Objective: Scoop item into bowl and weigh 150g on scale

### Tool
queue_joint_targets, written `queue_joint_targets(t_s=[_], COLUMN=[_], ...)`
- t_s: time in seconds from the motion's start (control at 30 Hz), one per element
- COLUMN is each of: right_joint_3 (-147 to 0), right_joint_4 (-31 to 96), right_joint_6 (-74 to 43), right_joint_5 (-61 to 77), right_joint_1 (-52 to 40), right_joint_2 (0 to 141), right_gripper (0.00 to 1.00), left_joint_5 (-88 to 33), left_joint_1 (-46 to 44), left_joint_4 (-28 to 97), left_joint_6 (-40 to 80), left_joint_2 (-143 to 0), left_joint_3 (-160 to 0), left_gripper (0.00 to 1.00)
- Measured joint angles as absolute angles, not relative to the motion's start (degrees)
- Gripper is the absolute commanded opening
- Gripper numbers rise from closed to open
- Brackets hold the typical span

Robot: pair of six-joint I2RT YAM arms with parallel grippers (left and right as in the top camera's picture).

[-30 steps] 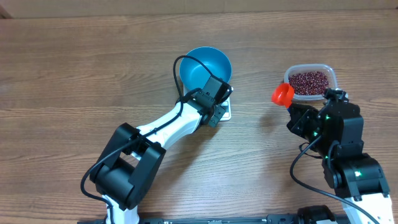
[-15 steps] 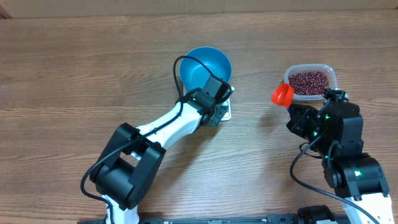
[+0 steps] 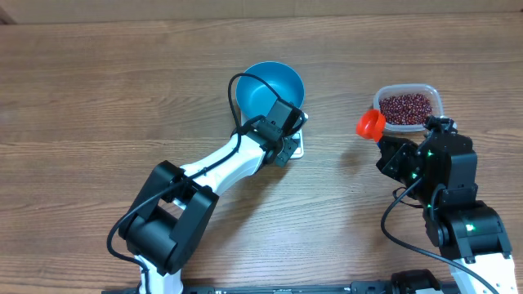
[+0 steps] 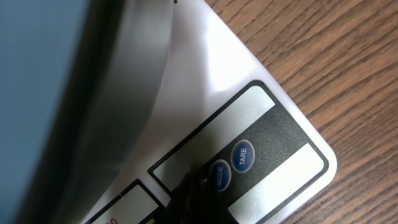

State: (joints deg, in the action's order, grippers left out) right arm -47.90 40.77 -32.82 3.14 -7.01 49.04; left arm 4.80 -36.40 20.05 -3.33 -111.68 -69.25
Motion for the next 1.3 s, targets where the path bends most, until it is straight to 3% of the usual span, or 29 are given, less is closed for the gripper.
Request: queue_joint_targets(t_s=[0.37, 0.6, 0.7, 0.83, 0.93, 0.97, 1.1, 1.3], right_joint_3=[-47.9, -47.9, -47.9, -47.9, -47.9, -47.9, -47.9, -47.9], right_joint_4=[40.86, 40.86, 40.99, 41.12, 41.15, 41.17, 41.15, 41.15], right_joint_6=[-32.8, -32.82, -32.8, -32.84, -32.82, -32.8, -32.82, -32.82], right_joint_5=[3.18, 3.18, 3.18, 3.16, 3.18, 3.18, 3.18, 3.16], right_joint_1=[-7.01, -7.01, -7.01, -7.01, -7.03, -7.01, -7.01, -7.01], right_joint_2=[49.04, 49.04, 49.04, 49.04, 49.04, 49.04, 49.04, 49.04], right_gripper=[0.04, 0.04, 0.04, 0.04, 0.04, 0.04, 0.04, 0.04], left_joint_5=[6.94, 7.35, 7.42, 7.57, 7.6, 7.57, 7.57, 7.6], left_joint_1=[-36.4, -36.86, -37.34, -37.54, -37.54, -37.54, -37.54, -37.54], left_joint_4=[21.52, 28.62, 30.7, 33.3, 35.16, 35.79, 37.98, 41.52], left_joint_6=[-3.14, -3.14, -3.25, -2.66, -2.7, -2.61, -1.85, -1.45], left_joint_2=[-111.68, -111.48, -110.48, -106.91, -103.48, -102.1, -97.78, -92.58], left_joint_3=[-69.67, -71.72, -71.79, -71.88, -71.99, -72.1, -72.2, -72.4], left_gripper=[0.04, 0.05, 0.29, 0.26, 0.33, 0.4, 1.0, 1.0])
